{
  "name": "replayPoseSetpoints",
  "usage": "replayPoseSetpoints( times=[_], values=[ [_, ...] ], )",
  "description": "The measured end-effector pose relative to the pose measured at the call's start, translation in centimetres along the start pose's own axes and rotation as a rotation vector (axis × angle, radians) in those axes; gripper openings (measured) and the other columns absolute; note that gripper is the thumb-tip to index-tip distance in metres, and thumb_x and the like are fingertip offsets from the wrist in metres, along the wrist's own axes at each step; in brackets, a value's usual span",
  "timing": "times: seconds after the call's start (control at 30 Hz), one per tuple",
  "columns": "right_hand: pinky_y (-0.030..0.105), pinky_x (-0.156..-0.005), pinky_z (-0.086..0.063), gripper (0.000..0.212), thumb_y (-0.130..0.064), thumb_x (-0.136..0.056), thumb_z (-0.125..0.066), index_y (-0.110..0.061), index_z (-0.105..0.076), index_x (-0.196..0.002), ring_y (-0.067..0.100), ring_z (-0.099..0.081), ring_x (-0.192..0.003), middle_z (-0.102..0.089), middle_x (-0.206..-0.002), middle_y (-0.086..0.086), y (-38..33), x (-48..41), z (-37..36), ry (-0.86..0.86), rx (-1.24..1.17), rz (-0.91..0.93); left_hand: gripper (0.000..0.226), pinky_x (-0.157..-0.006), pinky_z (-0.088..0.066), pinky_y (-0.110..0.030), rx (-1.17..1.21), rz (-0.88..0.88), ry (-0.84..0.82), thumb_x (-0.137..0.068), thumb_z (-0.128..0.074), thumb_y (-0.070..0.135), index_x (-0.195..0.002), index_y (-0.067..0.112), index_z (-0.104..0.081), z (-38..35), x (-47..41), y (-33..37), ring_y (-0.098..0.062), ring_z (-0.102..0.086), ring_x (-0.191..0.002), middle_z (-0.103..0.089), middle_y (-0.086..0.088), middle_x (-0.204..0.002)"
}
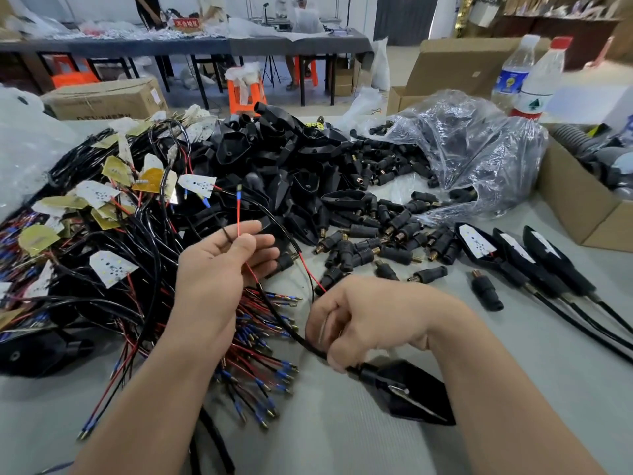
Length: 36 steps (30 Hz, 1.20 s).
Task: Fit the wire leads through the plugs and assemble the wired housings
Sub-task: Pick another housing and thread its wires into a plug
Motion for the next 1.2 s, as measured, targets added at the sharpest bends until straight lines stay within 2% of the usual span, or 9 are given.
replayPoseSetpoints(
  times=[0.17, 0.3, 0.4, 0.47, 0.67, 0.87, 0.93, 1.07, 1.2],
  values=[
    [0.024, -0.058, -0.050, 0.011, -0.008, -0.077, -0.075, -0.019, -0.076, -0.076, 0.009, -0.061, -0.054, -0.073, -0.065, 0.003, -0.5, -0.7, 2.5, 0.553, -0.148, 0.090, 0.031, -0.062, -0.060, -0.025, -0.076, -0.025, -0.089, -0.109, -0.047, 0.017, -0.099, 0.009, -0.075, -0.8, 0.6, -0.1, -0.023, -0.075, -0.071, -0.078, -0.013, -0.082],
    [0.023, -0.069, -0.052, 0.018, -0.016, -0.086, -0.066, -0.032, -0.072, -0.092, 0.007, -0.063, -0.070, -0.069, -0.074, -0.012, -0.4, 0.8, 4.9, 1.084, 0.203, 0.068, 0.049, -0.046, -0.049, -0.022, -0.267, -0.126, -0.138, -0.112, -0.038, 0.035, -0.093, 0.014, -0.078, -1.0, 1.0, 0.0, -0.017, -0.060, -0.048, -0.071, -0.013, -0.066],
    [0.037, -0.094, -0.045, 0.056, -0.022, -0.093, -0.062, -0.034, -0.047, -0.146, 0.026, -0.056, -0.112, -0.064, -0.116, -0.004, 0.0, -0.3, 4.1, 0.975, 0.413, 0.006, 0.044, -0.048, -0.050, -0.022, -0.460, -0.159, -0.224, -0.112, -0.040, 0.029, -0.094, 0.017, -0.078, -1.8, 1.3, -0.6, -0.014, -0.060, -0.049, -0.072, -0.007, -0.067],
    [0.042, -0.107, -0.040, 0.059, -0.026, -0.097, -0.059, -0.031, -0.039, -0.152, 0.028, -0.047, -0.129, -0.056, -0.140, -0.002, 0.5, -1.3, 3.4, 0.842, 0.530, -0.049, 0.032, -0.060, -0.054, -0.019, -0.615, -0.216, -0.215, -0.110, -0.047, 0.024, -0.109, 0.024, -0.078, -2.1, 1.5, -0.9, -0.007, -0.066, -0.059, -0.075, 0.006, -0.074],
    [0.029, -0.079, -0.037, 0.055, 0.005, -0.071, -0.058, -0.031, -0.068, -0.111, 0.023, -0.053, -0.105, -0.063, -0.104, -0.005, -0.3, -0.4, 4.0, 0.956, 0.452, 0.006, 0.027, -0.083, -0.041, -0.001, -0.699, -0.451, -0.120, -0.100, -0.066, 0.016, -0.115, 0.035, -0.078, -2.1, 2.3, 0.6, 0.007, -0.064, -0.102, -0.071, 0.028, -0.103],
    [0.023, -0.071, -0.050, 0.069, 0.011, -0.074, -0.062, -0.046, -0.055, -0.112, 0.008, -0.060, -0.074, -0.064, -0.094, -0.016, -0.7, 0.5, 4.6, 1.024, -0.101, 0.160, 0.033, -0.071, -0.043, -0.006, -0.689, -0.466, -0.124, -0.089, -0.079, 0.010, -0.100, 0.041, -0.079, -2.0, 2.1, 0.5, 0.001, -0.062, -0.081, -0.068, 0.022, -0.091],
    [0.036, -0.072, -0.054, 0.059, 0.013, -0.072, -0.068, -0.035, -0.065, -0.106, 0.011, -0.056, -0.068, -0.065, -0.087, -0.012, -0.7, 0.6, 4.7, 1.034, -0.332, 0.220, 0.033, -0.068, -0.042, -0.005, -0.725, -0.456, -0.138, -0.086, -0.081, 0.008, -0.096, 0.039, -0.080, -2.1, 2.0, 0.2, 0.003, -0.061, -0.075, -0.069, 0.023, -0.086],
    [0.030, -0.067, -0.053, 0.035, 0.016, -0.080, -0.069, -0.014, -0.062, -0.096, 0.010, -0.058, -0.060, -0.065, -0.071, -0.005, 0.0, 0.7, 4.9, 0.982, -0.813, 0.316, 0.024, -0.074, -0.043, -0.008, -0.780, -0.416, -0.163, -0.088, -0.079, 0.014, -0.090, 0.038, -0.081, -2.3, 1.8, -0.4, 0.001, -0.063, -0.089, -0.068, 0.026, -0.090],
    [0.034, -0.078, -0.059, 0.026, 0.015, -0.089, -0.063, -0.010, -0.062, -0.098, 0.009, -0.064, -0.064, -0.067, -0.076, -0.002, 0.1, 0.4, 5.0, 0.922, -0.901, 0.337, 0.020, -0.076, -0.042, -0.020, -0.805, -0.421, -0.184, -0.093, -0.076, 0.022, -0.091, 0.041, -0.079, -2.4, 1.9, -0.5, -0.003, -0.060, -0.090, -0.065, 0.022, -0.089]
  ],
)
Point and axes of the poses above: each hand's wrist, its own x-axis away from the middle knuckle, its own z-axis out of the back of the hand, y = z × x, the point moved 5 cm from there along -x, towards the middle knuckle
